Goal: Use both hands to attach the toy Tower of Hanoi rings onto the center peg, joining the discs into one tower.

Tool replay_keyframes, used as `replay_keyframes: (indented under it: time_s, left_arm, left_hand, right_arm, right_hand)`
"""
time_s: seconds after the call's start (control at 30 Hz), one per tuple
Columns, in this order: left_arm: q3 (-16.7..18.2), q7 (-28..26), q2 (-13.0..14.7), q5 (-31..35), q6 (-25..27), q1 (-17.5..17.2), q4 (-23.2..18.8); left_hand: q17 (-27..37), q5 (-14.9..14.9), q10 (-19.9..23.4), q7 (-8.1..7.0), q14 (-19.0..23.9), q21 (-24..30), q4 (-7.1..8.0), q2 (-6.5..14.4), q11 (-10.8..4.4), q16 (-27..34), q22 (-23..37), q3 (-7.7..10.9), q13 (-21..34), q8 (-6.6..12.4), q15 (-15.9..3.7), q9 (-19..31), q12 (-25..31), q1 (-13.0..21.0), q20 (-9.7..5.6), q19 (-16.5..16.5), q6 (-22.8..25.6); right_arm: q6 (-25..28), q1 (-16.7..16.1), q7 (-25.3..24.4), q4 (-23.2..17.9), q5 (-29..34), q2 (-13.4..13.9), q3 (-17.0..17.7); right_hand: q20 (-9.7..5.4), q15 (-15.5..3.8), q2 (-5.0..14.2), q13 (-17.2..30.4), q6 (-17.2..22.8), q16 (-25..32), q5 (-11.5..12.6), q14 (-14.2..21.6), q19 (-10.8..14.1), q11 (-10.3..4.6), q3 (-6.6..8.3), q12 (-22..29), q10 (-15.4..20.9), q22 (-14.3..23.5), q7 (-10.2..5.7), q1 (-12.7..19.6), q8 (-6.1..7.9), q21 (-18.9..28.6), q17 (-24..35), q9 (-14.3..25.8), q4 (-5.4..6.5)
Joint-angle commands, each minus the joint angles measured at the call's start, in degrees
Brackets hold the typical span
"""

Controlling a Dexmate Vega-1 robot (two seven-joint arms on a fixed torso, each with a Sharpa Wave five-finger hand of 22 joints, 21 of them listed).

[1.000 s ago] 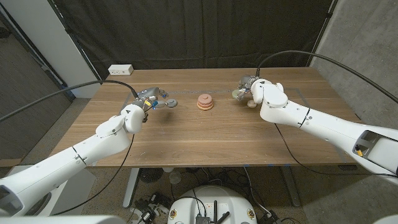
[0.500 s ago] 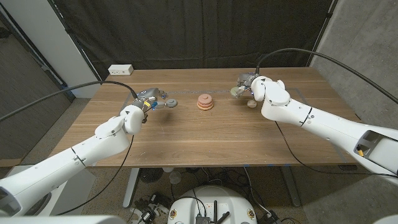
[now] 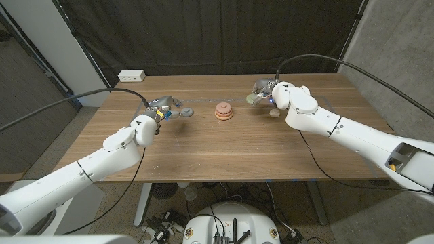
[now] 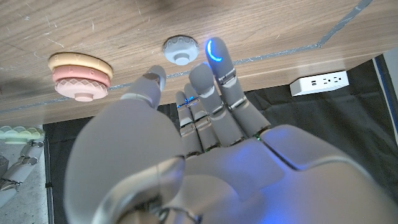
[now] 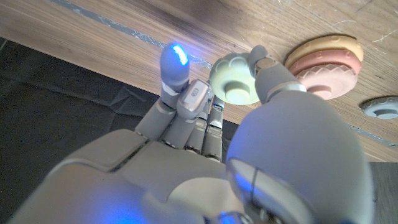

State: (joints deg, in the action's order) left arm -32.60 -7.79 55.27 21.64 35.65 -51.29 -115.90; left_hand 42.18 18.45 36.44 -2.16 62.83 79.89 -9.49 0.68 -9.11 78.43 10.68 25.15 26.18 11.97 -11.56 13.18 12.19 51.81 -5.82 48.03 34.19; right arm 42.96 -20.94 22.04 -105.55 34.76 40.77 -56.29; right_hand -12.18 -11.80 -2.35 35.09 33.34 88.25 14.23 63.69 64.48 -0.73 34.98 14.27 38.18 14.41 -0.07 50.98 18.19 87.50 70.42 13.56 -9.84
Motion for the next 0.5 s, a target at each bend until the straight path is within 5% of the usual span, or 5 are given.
replay_keyframes:
  time_s: [0.03,0.5]
  left_arm:
    - [0.08,0.13,0.53,0.28,0.68,-0.30,-0.88]
    - [0.42,-0.37,0.61,0.01,0.32,-0.74,-1.11]
  left_hand:
    - [-0.13,0.22,0.48,0.10,0.17,0.36,0.02,-0.05,0.01,0.06,0.03,0.66,0.15,-0.18,-0.95,0.25,-0.07,-0.39,-6.12,-0.15,0.30]
    - [-0.27,0.20,0.62,0.10,0.40,0.44,0.00,-0.16,0.23,0.16,0.02,0.81,0.03,-0.17,-0.95,0.26,-0.12,-0.39,-6.12,-0.07,0.37]
  right_arm:
    - [-5.31,-0.16,0.35,0.36,1.61,-1.16,0.73]
    - [-9.42,0.41,2.05,0.23,4.27,-3.12,0.79]
  right_hand:
    - [-0.46,-0.67,2.76,2.60,8.25,0.45,0.33,0.70,0.37,-9.77,0.71,-0.03,10.23,0.04,-7.18,1.48,4.49,-0.12,0.14,0.31,0.23]
    - [-0.47,-0.67,2.70,2.80,8.71,0.49,0.29,0.95,0.55,-9.98,0.73,-0.31,10.66,0.00,-7.39,1.59,4.67,-0.13,0.14,0.28,0.21]
